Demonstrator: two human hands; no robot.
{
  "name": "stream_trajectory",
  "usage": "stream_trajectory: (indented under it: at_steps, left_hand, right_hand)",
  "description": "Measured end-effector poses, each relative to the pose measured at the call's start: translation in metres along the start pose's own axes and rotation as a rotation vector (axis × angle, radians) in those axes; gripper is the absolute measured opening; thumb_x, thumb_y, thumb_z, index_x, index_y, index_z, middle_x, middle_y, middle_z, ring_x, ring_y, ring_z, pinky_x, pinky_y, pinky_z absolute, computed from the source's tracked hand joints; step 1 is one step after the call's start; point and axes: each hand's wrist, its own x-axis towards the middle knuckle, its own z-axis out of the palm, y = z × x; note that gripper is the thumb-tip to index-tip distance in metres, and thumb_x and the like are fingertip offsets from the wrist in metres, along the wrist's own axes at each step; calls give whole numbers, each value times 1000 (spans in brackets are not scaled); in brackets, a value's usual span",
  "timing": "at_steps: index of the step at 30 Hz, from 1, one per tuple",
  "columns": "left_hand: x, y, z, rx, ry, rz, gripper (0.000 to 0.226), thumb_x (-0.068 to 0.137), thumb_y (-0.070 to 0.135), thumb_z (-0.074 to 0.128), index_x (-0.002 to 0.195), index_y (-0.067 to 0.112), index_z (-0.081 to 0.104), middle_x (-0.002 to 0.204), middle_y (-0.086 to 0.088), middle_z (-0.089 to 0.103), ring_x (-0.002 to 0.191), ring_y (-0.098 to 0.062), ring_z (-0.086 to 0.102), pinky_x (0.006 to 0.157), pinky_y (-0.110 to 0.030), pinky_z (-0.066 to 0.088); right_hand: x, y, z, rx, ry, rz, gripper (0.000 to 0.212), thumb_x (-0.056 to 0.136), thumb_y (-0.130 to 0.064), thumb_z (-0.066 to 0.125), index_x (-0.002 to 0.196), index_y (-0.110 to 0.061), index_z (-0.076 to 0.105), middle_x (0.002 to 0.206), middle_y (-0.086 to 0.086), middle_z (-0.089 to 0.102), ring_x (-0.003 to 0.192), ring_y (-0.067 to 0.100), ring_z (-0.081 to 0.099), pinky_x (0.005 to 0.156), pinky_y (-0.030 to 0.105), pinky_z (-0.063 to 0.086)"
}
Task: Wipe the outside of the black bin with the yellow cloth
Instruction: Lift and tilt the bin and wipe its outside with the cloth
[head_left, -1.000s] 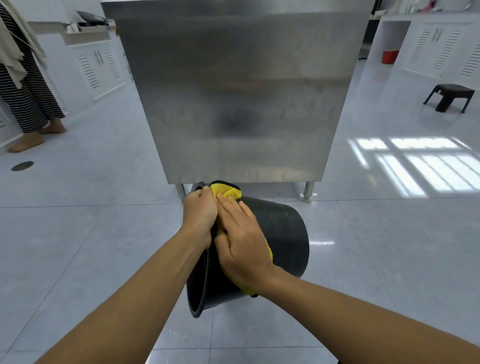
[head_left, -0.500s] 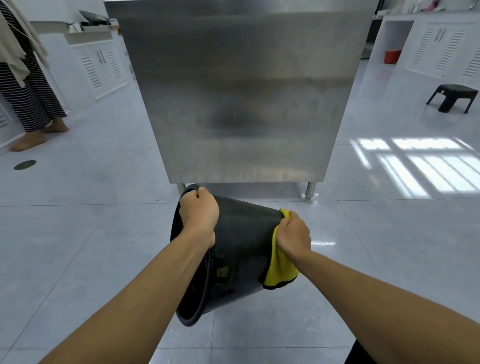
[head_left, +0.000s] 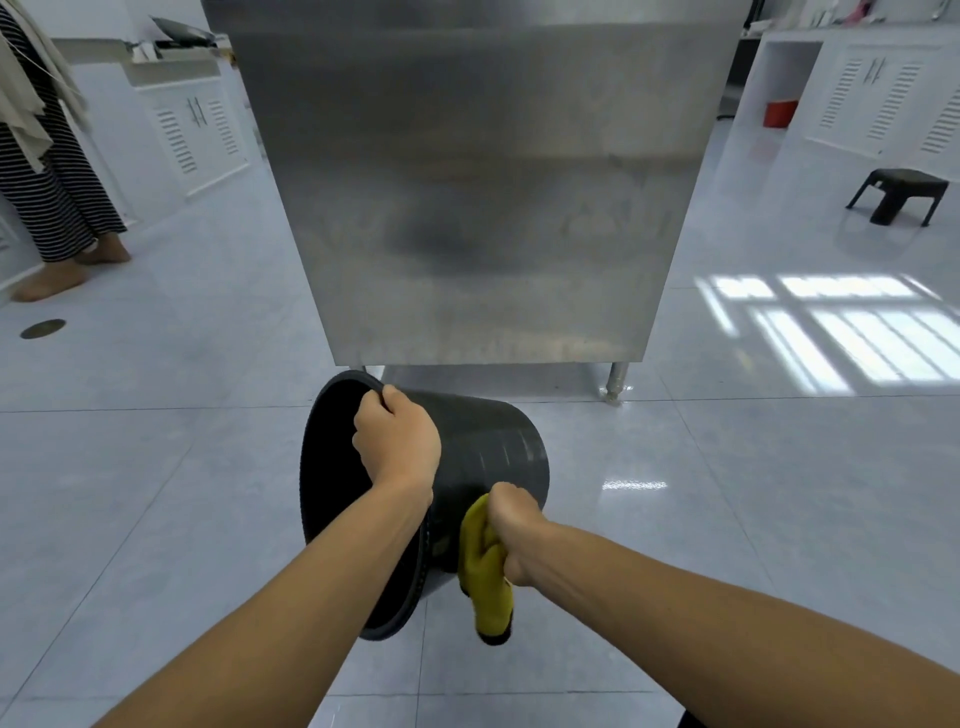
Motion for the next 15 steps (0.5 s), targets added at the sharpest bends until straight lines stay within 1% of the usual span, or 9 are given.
stream_trajectory:
  at_steps: [1, 2, 4, 5, 6, 7, 9, 11, 15]
  left_hand:
    - [0, 0, 0, 13, -12, 35, 37, 106, 31, 34, 97, 4, 56, 106, -23, 67, 85, -37, 64, 70, -44, 50]
    - [0, 0, 1, 26, -26, 68, 37, 107, 31, 34, 101, 2, 57, 103, -23, 67, 83, -36, 62, 70, -44, 50]
    - [-1, 1, 1, 52, -69, 122, 34, 106, 28, 39, 106, 1, 59, 96, -22, 65, 81, -36, 63, 70, -44, 53]
    - [-1, 0, 2, 70, -101, 148, 28, 105, 25, 43, 104, 2, 59, 97, -23, 66, 79, -33, 64, 67, -43, 54]
    - [0, 0, 2, 93, -136, 173, 22, 103, 21, 48, 101, 2, 59, 99, -23, 67, 76, -29, 64, 64, -41, 54]
    - [1, -1, 3, 124, -166, 195, 18, 100, 18, 54, 100, 1, 59, 99, -22, 68, 75, -27, 64, 62, -39, 53]
    - [5, -6, 5, 207, -214, 249, 17, 97, 16, 60, 96, -1, 60, 93, -19, 70, 75, -28, 64, 61, -38, 53]
    - [9, -10, 5, 278, -250, 319, 17, 95, 16, 61, 90, -1, 60, 84, -16, 68, 72, -26, 63, 62, -39, 52]
    - [17, -17, 6, 353, -304, 395, 11, 95, 20, 61, 97, 10, 64, 91, -4, 69, 87, -25, 65, 79, -43, 56]
  right_hand:
    - [-1, 0, 1, -1, -47, 21, 39, 100, -15, 33, 63, -12, 45, 57, 5, 36, 50, 16, 37, 47, 25, 35]
    - [-1, -2, 1, 9, -72, 29, 38, 99, -17, 35, 63, -12, 47, 58, 6, 40, 53, 17, 44, 50, 24, 40]
    - [1, -5, -1, -12, -123, 71, 36, 98, -23, 40, 74, -8, 62, 71, 12, 60, 76, 23, 68, 71, 27, 56]
    - [4, -8, -1, -38, -149, 89, 35, 98, -25, 43, 86, -6, 70, 83, 15, 70, 91, 26, 73, 84, 32, 59]
    - [2, -11, -4, -73, -173, 100, 34, 97, -27, 46, 96, -4, 73, 92, 16, 74, 98, 29, 74, 90, 37, 59]
    - [-2, -13, -6, -104, -201, 99, 33, 98, -26, 49, 99, -4, 72, 94, 17, 74, 96, 30, 74, 91, 39, 60]
    - [-10, -19, -10, -158, -257, 67, 24, 99, -22, 54, 95, -4, 69, 86, 17, 71, 81, 30, 70, 83, 39, 61]
    - [-12, -24, -13, -219, -282, 43, 15, 90, -18, 63, 96, -5, 68, 86, 16, 69, 78, 30, 67, 80, 37, 60]
    - [-8, -30, -20, -298, -252, 27, 36, 73, -18, 72, 106, -7, 69, 109, 20, 73, 90, 33, 70, 92, 43, 58]
